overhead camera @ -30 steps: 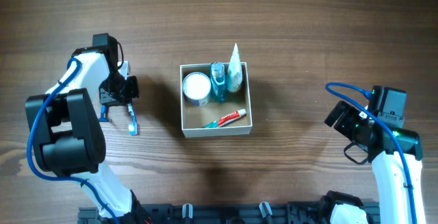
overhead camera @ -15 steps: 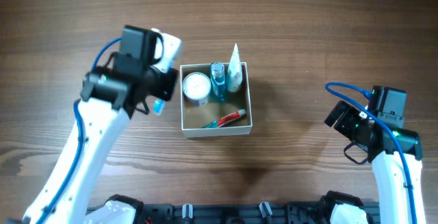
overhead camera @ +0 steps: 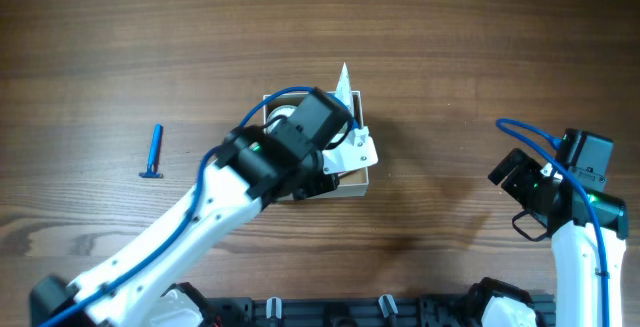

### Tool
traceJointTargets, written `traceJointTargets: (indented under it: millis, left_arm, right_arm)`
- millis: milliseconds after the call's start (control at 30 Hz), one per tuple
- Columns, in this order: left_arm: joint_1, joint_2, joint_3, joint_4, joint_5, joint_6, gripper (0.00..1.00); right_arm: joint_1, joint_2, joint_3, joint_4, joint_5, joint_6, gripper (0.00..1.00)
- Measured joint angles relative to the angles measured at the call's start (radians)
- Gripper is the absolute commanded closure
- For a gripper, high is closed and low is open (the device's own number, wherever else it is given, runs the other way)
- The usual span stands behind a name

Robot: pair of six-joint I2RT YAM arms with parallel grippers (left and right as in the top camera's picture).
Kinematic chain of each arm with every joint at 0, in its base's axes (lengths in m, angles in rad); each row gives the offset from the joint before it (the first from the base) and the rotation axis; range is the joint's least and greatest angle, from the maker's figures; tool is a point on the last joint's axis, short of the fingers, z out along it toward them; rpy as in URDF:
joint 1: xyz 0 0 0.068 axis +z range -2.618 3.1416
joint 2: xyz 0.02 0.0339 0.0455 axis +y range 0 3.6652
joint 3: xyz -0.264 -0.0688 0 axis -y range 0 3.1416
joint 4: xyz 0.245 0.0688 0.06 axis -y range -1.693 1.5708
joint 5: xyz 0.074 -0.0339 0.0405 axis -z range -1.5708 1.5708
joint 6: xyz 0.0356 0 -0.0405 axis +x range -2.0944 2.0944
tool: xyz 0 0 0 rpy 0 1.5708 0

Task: Pack container
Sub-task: 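Lower the toothbrush into the box with the left gripper and release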

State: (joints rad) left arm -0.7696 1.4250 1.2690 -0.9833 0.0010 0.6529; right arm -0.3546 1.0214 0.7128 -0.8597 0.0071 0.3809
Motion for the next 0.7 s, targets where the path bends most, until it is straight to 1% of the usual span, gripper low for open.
traceJointTargets:
  millis: [167, 333, 367, 400, 467, 500, 533, 567, 633, 667, 700]
  left_arm:
    - [0.035, 0.169, 0.000, 0.007, 0.000, 0.001, 0.96]
    - [0.060, 0.246, 0.000, 0.034, 0.000, 0.001, 0.95]
    - [0.061, 0.261, 0.000, 0.034, 0.000, 0.001, 0.91]
    - [0.061, 0.273, 0.000, 0.034, 0.000, 0.001, 0.73]
    - [0.061, 0.286, 0.000, 0.034, 0.000, 0.005, 0.59]
    - [0.061, 0.291, 0.000, 0.034, -0.001, 0.008, 0.42]
    - [0.061, 0.292, 0.000, 0.034, 0.000, 0.010, 0.35]
    - [0.061, 0.292, 0.000, 0.033, -0.003, 0.011, 0.34]
    - [0.061, 0.291, 0.000, 0.010, -0.006, 0.011, 0.28]
    - [0.061, 0.283, 0.000, -0.004, -0.032, 0.000, 0.13]
    - [0.061, 0.257, 0.000, -0.016, -0.058, -0.026, 0.00]
  right_arm:
    - [0.000, 0.000, 0.000, 0.000, 0.000, 0.000, 0.00]
    - [0.000, 0.000, 0.000, 0.000, 0.000, 0.000, 0.00]
    - [0.000, 0.000, 0.000, 0.000, 0.000, 0.000, 0.00]
    - [0.000, 0.000, 0.000, 0.000, 0.000, 0.000, 0.00]
    - [0.000, 0.000, 0.000, 0.000, 0.000, 0.000, 0.00]
    - [0.000, 0.000, 0.000, 0.000, 0.000, 0.000, 0.00]
    - [0.000, 0.000, 0.000, 0.000, 0.000, 0.000, 0.00]
    - [0.000, 0.000, 0.000, 0.000, 0.000, 0.000, 0.00]
    - [0.000, 0.000, 0.000, 0.000, 0.000, 0.000, 0.00]
    - [0.000, 0.000, 0.000, 0.000, 0.000, 0.000, 0.00]
    - [0.000, 0.000, 0.000, 0.000, 0.000, 0.000, 0.00]
